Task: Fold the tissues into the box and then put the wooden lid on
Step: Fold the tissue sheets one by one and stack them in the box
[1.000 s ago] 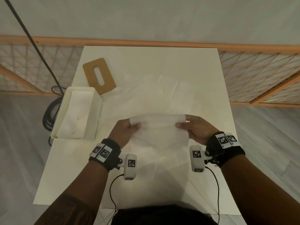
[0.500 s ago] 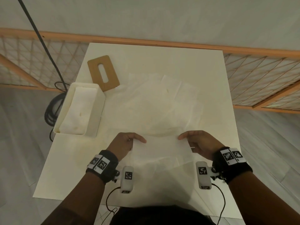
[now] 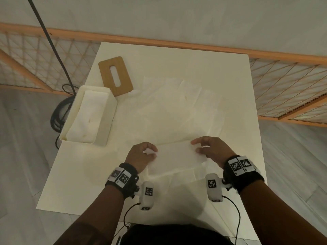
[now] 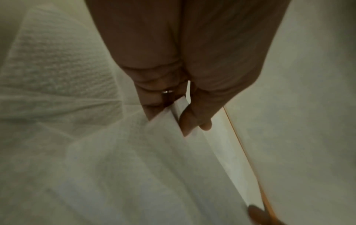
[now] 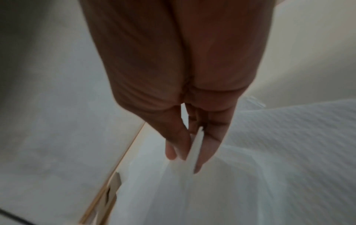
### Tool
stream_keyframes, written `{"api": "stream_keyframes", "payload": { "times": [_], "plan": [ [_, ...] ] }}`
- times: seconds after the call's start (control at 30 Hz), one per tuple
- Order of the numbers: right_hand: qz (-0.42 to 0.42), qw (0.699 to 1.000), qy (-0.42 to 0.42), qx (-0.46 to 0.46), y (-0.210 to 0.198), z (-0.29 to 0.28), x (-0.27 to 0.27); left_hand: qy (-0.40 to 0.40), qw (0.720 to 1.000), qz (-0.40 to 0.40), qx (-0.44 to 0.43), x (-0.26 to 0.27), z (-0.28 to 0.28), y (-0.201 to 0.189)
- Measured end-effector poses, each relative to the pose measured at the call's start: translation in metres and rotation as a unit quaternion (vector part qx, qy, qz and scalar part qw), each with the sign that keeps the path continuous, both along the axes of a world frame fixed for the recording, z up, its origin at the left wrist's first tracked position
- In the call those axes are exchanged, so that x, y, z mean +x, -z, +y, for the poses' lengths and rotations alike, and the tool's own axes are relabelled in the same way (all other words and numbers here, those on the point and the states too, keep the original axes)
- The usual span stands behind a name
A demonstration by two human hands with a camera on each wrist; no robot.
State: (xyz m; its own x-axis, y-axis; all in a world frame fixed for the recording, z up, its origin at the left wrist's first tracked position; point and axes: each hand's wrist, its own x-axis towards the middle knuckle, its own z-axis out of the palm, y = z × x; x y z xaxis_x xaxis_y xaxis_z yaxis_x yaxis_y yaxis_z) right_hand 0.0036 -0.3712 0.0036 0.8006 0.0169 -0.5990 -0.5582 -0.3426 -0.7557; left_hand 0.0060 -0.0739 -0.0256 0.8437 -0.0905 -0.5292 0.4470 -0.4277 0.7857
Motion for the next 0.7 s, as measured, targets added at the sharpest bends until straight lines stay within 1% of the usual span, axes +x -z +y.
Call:
{"api": "stream_keyframes", "payload": {
  "times": [0.1, 0.13, 0.2, 0.27, 0.3, 0.4, 0.5, 0.53, 0.6, 0.63, 0.67, 0.7],
  "plan": [
    [0.016, 0.994, -0.045, -0.095, 0.008, 0.001, 0.000, 0.062, 0.992, -0.050, 0.099, -0.003, -0.008, 0.000],
    [0.005, 0.989, -0.056, -0.138, 0.009, 0.003, 0.000, 0.073, 0.988, -0.067, 0.120, -0.005, -0.011, -0.001],
    [-0.045, 0.970, -0.057, -0.233, 0.008, 0.011, 0.004, 0.094, 0.980, -0.105, 0.141, -0.008, -0.014, 0.000],
    [-0.081, 0.954, -0.054, -0.282, 0.007, 0.024, 0.015, 0.130, 0.970, -0.129, 0.162, -0.010, -0.014, 0.001],
    [-0.077, 0.950, -0.065, -0.294, 0.010, 0.033, 0.022, 0.148, 0.965, -0.129, 0.172, -0.011, -0.013, 0.001],
    [-0.028, 0.933, -0.118, -0.339, 0.019, 0.059, 0.045, 0.183, 0.954, -0.122, 0.206, -0.015, -0.017, -0.003],
    [-0.004, 0.898, -0.204, -0.389, 0.035, 0.075, 0.063, 0.192, 0.946, -0.136, 0.223, -0.016, -0.020, -0.004],
    [0.003, 0.890, -0.217, -0.401, 0.041, 0.076, 0.067, 0.192, 0.945, -0.138, 0.225, -0.017, -0.020, -0.004],
    [0.005, 0.894, -0.208, -0.397, 0.042, 0.077, 0.071, 0.196, 0.942, -0.145, 0.230, -0.017, -0.021, -0.002],
    [0.004, 0.902, -0.194, -0.387, 0.037, 0.077, 0.073, 0.196, 0.941, -0.149, 0.232, -0.018, -0.021, -0.002],
    [-0.011, 0.921, -0.159, -0.355, 0.030, 0.076, 0.074, 0.195, 0.941, -0.153, 0.232, -0.018, -0.021, -0.003],
    [-0.027, 0.945, -0.106, -0.308, 0.021, 0.074, 0.076, 0.195, 0.939, -0.158, 0.235, -0.018, -0.021, -0.002]
  ]
}}
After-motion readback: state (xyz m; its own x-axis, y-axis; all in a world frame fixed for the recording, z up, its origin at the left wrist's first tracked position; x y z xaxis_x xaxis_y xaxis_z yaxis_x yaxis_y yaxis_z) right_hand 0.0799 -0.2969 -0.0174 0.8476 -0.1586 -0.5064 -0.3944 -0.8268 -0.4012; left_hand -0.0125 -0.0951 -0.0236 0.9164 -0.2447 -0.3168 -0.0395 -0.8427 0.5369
